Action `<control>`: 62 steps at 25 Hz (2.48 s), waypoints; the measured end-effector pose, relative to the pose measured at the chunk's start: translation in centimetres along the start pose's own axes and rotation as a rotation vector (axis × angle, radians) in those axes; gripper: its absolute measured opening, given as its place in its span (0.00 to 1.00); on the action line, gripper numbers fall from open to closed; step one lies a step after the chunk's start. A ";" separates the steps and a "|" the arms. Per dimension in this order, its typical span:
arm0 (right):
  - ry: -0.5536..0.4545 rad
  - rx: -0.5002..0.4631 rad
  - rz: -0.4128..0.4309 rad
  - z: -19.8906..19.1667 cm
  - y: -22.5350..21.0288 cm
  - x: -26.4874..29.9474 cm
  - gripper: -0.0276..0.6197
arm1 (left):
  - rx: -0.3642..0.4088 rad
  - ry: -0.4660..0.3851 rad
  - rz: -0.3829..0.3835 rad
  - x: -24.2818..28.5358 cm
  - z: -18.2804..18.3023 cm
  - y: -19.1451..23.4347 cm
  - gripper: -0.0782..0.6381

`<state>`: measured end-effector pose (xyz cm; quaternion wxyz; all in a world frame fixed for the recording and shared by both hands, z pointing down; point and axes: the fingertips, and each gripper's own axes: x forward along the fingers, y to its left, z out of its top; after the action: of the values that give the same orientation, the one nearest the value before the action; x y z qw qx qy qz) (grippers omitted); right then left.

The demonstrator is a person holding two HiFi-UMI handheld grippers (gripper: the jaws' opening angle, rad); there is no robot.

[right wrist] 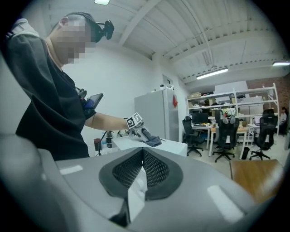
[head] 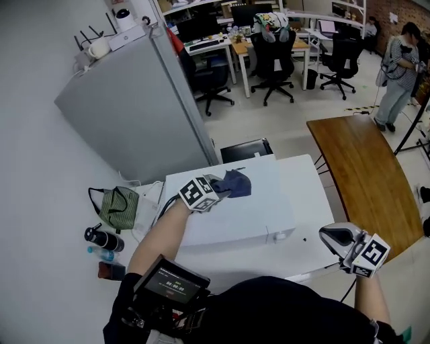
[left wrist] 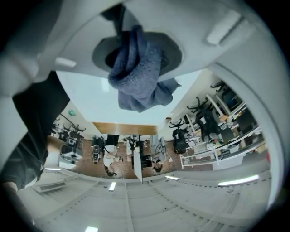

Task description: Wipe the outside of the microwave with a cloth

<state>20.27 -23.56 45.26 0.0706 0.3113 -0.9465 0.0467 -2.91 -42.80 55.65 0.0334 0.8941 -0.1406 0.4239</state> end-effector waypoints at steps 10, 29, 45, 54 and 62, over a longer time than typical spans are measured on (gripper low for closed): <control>0.001 -0.002 0.196 1.7 14.4 11.2 0.05 | -0.242 0.040 0.214 -19.4 -21.6 2.0 0.19; -0.026 0.057 -0.165 -2.9 1.0 -15.0 0.05 | 0.058 -0.090 -0.091 9.5 12.6 -9.8 0.19; -0.020 -0.037 0.135 3.4 15.4 6.1 0.05 | -0.212 -0.020 0.132 -16.0 -18.7 -3.8 0.19; 0.017 -0.053 0.171 4.0 18.7 6.7 0.05 | -0.219 -0.181 0.223 -20.7 -15.5 -2.5 0.19; -0.045 -0.003 -0.006 1.0 9.6 -6.9 0.05 | -0.020 -0.242 -0.007 -2.9 6.6 -10.0 0.19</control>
<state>19.94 -12.03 42.72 0.0501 0.3148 -0.9471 0.0380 3.07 -33.74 49.78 0.0263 0.9389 -0.1447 0.3113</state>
